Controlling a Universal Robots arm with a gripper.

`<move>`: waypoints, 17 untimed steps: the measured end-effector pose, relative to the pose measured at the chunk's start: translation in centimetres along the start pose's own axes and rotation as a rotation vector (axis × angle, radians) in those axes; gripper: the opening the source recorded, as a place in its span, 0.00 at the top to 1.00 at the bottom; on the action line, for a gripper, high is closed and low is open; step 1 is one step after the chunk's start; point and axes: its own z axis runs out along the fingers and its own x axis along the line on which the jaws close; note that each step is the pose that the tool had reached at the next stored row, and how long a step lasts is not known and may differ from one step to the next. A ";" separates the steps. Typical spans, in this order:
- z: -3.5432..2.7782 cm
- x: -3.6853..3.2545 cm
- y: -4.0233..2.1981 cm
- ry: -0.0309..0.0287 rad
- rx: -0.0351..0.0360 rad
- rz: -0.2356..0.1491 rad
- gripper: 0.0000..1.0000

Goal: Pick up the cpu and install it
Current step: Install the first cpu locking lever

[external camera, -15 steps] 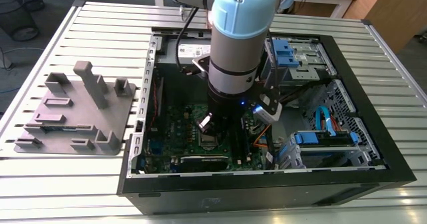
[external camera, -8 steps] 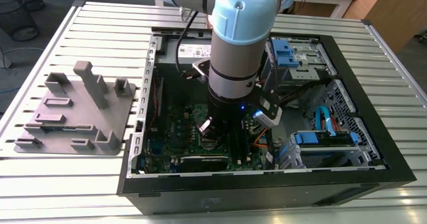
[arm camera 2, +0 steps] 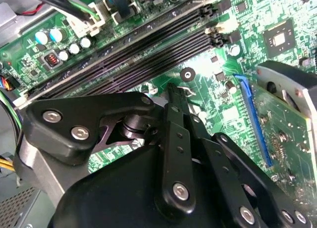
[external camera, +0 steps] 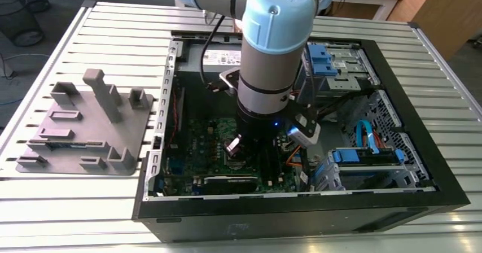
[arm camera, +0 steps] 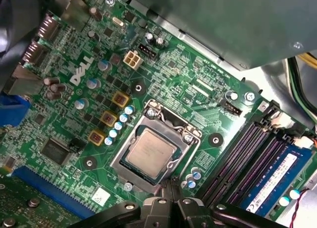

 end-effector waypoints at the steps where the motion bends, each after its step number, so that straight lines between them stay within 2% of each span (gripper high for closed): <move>1: 0.03 -0.03 -0.04 0.0000 0.0001 0.000 0.89; 11: -0.10 -0.03 -0.04 -0.0014 -0.0018 0.000 0.89; 17: -1.62 0.03 -0.15 -0.0008 -0.0011 0.000 0.89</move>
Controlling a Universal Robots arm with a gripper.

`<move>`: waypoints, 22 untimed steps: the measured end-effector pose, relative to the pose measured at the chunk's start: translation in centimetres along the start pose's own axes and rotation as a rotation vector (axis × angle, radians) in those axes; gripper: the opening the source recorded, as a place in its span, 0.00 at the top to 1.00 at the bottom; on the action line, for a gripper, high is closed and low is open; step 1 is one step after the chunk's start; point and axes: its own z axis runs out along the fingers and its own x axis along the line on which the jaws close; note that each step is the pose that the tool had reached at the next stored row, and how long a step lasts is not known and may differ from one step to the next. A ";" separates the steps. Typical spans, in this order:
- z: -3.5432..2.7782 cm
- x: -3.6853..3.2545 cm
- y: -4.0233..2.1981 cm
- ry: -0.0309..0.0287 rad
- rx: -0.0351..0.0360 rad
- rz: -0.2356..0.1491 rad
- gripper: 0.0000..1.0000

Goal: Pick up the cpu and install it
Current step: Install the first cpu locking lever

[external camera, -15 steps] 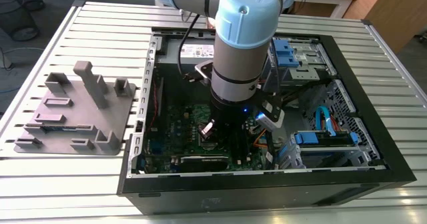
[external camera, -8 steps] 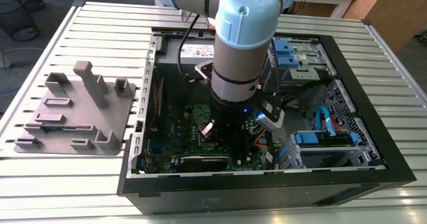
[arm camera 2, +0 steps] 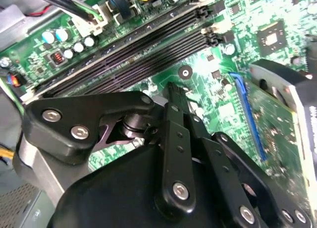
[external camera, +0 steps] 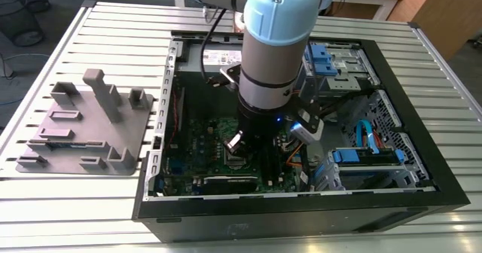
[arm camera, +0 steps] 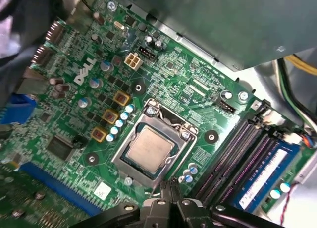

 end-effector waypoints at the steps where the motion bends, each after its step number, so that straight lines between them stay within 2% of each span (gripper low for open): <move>1: -0.23 0.01 -0.02 0.0000 0.0001 0.000 0.89; 3: -0.61 0.02 -0.04 0.0001 0.0002 0.000 0.89; 7: -0.59 0.08 0.06 -0.0006 -0.0005 0.000 0.89; 11: -0.54 1.10 1.18 -0.0010 -0.0002 0.000 0.89; 14: -0.62 1.29 1.54 -0.0049 0.0020 0.003 0.89; 17: -1.62 1.29 1.50 -0.0071 0.0035 0.003 0.89; 22: -3.75 1.35 1.37 -0.0083 0.0045 0.004 0.89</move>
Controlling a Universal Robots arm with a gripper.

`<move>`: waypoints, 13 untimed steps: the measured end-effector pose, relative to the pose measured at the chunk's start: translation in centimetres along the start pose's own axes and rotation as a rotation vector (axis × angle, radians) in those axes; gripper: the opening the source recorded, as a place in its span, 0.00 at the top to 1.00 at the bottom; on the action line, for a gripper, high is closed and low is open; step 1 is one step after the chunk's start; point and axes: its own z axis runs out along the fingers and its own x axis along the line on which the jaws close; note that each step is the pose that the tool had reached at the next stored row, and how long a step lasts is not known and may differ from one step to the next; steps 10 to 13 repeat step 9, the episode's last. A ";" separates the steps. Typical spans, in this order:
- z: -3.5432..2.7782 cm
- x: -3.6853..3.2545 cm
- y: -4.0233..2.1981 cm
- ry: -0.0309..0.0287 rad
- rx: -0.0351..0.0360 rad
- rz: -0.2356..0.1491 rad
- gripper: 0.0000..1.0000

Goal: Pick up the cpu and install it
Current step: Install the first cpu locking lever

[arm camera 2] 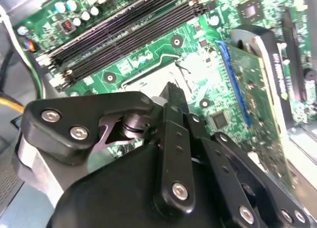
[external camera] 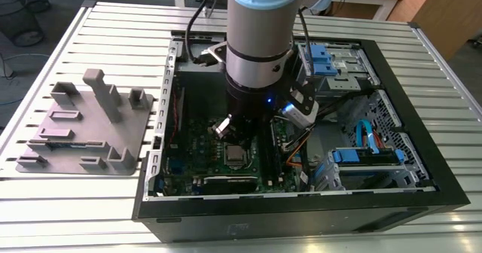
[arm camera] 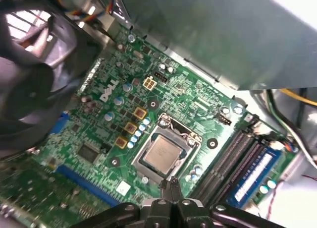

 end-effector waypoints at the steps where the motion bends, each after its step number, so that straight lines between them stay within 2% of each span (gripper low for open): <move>1: -0.09 0.01 0.00 0.0000 0.0002 0.000 0.89; 13: -0.08 0.00 -0.01 -0.0004 0.0002 0.000 0.89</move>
